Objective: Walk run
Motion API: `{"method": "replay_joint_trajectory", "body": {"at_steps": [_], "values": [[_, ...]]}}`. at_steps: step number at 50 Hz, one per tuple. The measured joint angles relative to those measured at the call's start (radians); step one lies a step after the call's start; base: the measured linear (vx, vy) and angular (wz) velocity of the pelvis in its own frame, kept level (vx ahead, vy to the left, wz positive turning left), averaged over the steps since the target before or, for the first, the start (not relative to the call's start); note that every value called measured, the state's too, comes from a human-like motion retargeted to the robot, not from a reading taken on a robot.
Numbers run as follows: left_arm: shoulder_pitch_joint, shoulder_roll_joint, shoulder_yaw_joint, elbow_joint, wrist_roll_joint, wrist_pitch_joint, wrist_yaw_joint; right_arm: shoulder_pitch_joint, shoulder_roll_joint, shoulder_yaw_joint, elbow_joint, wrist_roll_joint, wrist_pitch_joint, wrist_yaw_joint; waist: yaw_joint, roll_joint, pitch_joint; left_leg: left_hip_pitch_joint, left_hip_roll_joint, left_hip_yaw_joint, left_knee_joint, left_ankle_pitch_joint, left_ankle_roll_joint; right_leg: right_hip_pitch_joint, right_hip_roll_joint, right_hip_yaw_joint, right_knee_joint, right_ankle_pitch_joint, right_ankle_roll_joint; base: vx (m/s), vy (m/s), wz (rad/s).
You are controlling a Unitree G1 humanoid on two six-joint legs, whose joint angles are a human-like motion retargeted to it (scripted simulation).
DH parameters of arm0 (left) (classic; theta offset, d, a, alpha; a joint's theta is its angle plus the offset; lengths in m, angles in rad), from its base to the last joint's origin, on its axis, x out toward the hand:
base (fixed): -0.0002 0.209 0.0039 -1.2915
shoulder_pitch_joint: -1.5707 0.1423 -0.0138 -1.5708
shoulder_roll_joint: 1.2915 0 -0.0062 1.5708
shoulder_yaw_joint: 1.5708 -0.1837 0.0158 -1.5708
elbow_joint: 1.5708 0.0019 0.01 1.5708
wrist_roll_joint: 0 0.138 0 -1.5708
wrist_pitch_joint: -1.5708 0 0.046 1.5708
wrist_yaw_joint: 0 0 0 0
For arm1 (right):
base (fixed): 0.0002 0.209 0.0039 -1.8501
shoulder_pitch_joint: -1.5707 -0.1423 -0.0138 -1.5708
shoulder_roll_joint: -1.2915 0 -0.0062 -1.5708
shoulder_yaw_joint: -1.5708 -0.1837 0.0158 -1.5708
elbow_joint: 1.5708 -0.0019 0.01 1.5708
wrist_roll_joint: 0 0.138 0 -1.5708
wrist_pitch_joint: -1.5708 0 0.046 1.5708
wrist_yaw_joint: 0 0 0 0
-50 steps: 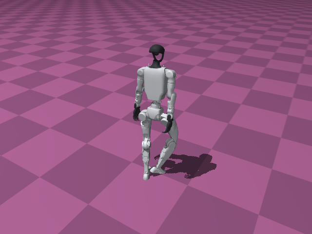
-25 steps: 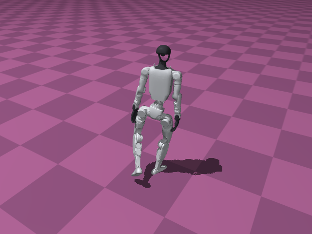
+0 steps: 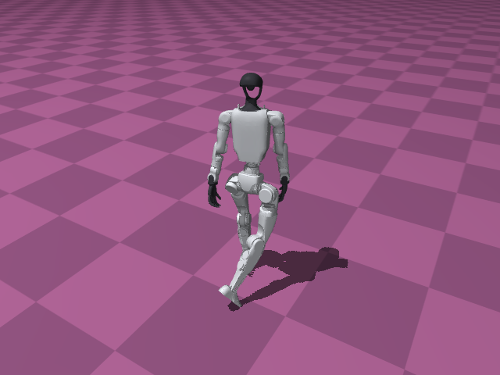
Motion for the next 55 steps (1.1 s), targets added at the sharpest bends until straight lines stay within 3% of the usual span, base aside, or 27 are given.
{"method": "replay_joint_trajectory", "body": {"at_steps": [2,4,8,13,18,22,25,27,30,33,35,37,40,43,48,52,55], "values": [[-0.023,0.021,-0.067,-0.009,-0.011,-0.007,-0.009,0.02,-0.015,0.026,0.052,-0.007,0.018,0.002,-0.031,0.06,0.002,0.085,0.078,0.075,-0.02,-0.036,0.001,-0.05,-0.016,-0.087,0.198,0.031,-0.071,0.85,0.04,-0.33],[-0.063,0.049,-0.134,-0.021,-0.013,-0.015,-0.009,0.041,-0.033,0.037,0.079,-0.019,0.024,0.011,-0.037,0.093,0.01,0.146,0.107,0.077,-0.036,-0.065,-0.015,-0.134,-0.058,-0.111,0.369,-0.069,-0.105,0.81,0.03,-0.57],[-0.171,0.102,-0.229,-0.062,0.011,-0.02,0.035,0.098,-0.04,0.008,0.078,-0.055,0.009,-0.014,-0.118,0.081,0.029,0.272,0.052,0.128,-0.149,-0.068,-0.034,-0.382,-0.157,-0.109,0.54,-0.194,-0.103,0.67,-0.02,0.29],[-0.291,0.151,-0.291,-0.151,-0.005,-0.06,0.056,0.18,-0.012,-0.057,0.08,0.007,0.003,-0.036,-0.21,0.039,0.023,0.391,-0.043,0.133,-0.259,-0.083,-0.053,-0.605,-0.174,-0.115,0.28,-0.321,-0.098,0.62,-0.11,0.62],[-0.391,0.167,-0.287,-0.231,-0.076,-0.098,0.055,0.239,0.044,-0.108,0.068,0.024,0.039,0.018,-0.282,-0.011,0.031,0.516,-0.125,0.078,-0.318,-0.13,-0.052,-0.744,-0.123,-0.027,-0.123,-0.327,-0.075,0.6,-0.18,0.63],[-0.426,0.142,-0.274,-0.266,-0.109,-0.123,0.063,0.299,0.079,-0.119,0.01,0.021,0.021,0.052,-0.302,-0.017,0.016,0.586,-0.137,0.04,-0.314,-0.167,-0.074,-0.803,-0.113,-0.022,-0.192,-0.357,-0.082,0.86,-0.24,0.39],[-0.4,0.108,-0.275,-0.284,-0.108,-0.135,0.066,0.325,0.085,-0.123,-0.017,0.023,0.018,0.049,-0.293,-0.013,-0.004,0.624,-0.139,0.004,-0.28,-0.133,-0.103,-0.769,-0.135,-0.092,-0.129,-0.337,-0.16,0.89,-0.23,0.23],[-0.348,0.088,-0.274,-0.282,-0.08,-0.148,0.058,0.337,0.079,-0.126,-0.017,0.022,0.019,0.045,-0.293,-0.013,-0.008,0.665,-0.134,0.002,-0.246,-0.041,-0.136,-0.731,-0.143,-0.113,-0.099,-0.282,-0.189,1.13,-0.32,0.4],[-0.252,0.046,-0.273,-0.257,-0.026,-0.152,0.074,0.317,0.061,-0.139,0.002,0.034,0.037,0.033,-0.288,-0.025,-0.009,0.688,-0.095,0.114,-0.145,0.217,-0.156,-0.702,-0.163,0.032,-0.014,-0.342,-0.182,1.09,-0.28,0.41],[-0.163,0.014,-0.23,-0.181,0.053,-0.12,0.071,0.29,0.035,-0.096,-0.001,0.06,0.05,0.024,-0.262,-0.093,-0.016,0.64,-0.093,0.261,0.087,0.438,-0.104,-0.574,-0.217,0.019,-0.068,-0.404,-0.155,0.86,-0.23,-0.16],[-0.128,0.017,-0.221,-0.12,0.088,-0.092,0.061,0.258,0.016,-0.068,-0.012,0.078,0.04,0.031,-0.251,-0.142,-0.006,0.559,-0.07,0.293,0.285,0.407,-0.069,-0.501,-0.263,-0.006,-0.092,-0.436,-0.132,0.89,-0.35,0.24],[-0.101,0.015,-0.2,-0.06,0.105,-0.067,0.073,0.215,0.003,-0.061,-0.028,0.075,0.043,0.021,-0.226,-0.18,0.01,0.461,-0.021,0.337,0.442,0.28,-0.024,-0.448,-0.276,0.005,-0.111,-0.463,-0.115,0.63,-0.24,0.32],[-0.062,0.008,-0.149,0.019,0.09,-0.043,0.097,0.124,-0.011,-0.052,-0.041,0.066,0.056,-0.022,-0.189,-0.153,0.029,0.281,0.048,0.309,0.535,0.18,-0.036,-0.344,-0.203,-0.075,-0.205,-0.465,-0.108,0.66,-0.24,-0.04],[0.0,-0.01,-0.092,0.059,0.053,-0.025,0.086,0.047,-0.025,-0.028,-0.064,0.067,0.052,-0.043,-0.14,-0.115,0.033,0.128,0.039,0.264,0.44,0.12,-0.052,-0.268,-0.114,-0.06,-0.28,-0.471,-0.096,0.71,-0.22,-0.6],[0.066,-0.039,-0.016,0.097,0.036,-0.007,0.08,-0.053,-0.036,-0.004,-0.13,0.077,0.014,-0.017,-0.065,-0.058,0.057,-0.006,-0.006,0.212,0.045,0.109,-0.042,-0.132,0.0,-0.039,-0.35,-0.506,-0.068,0.62,-0.11,-0.6],[0.066,-0.049,-0.002,0.12,0.07,0.013,0.05,-0.087,-0.045,0.029,-0.168,0.096,-0.014,0.001,0.006,-0.072,0.057,-0.094,-0.08,0.069,-0.172,0.085,-0.06,-0.057,-0.001,-0.008,-0.359,-0.53,-0.019,0.85,-0.07,-0.71],[0.051,-0.044,-0.011,0.115,0.101,0.022,0.015,-0.08,-0.037,0.041,-0.181,0.08,-0.027,0.011,0.012,-0.07,0.043,-0.102,-0.091,0.065,-0.18,0.096,-0.056,-0.012,0.007,0.008,-0.34,-0.519,0.026,0.85,-0.01,-0.19]]}}
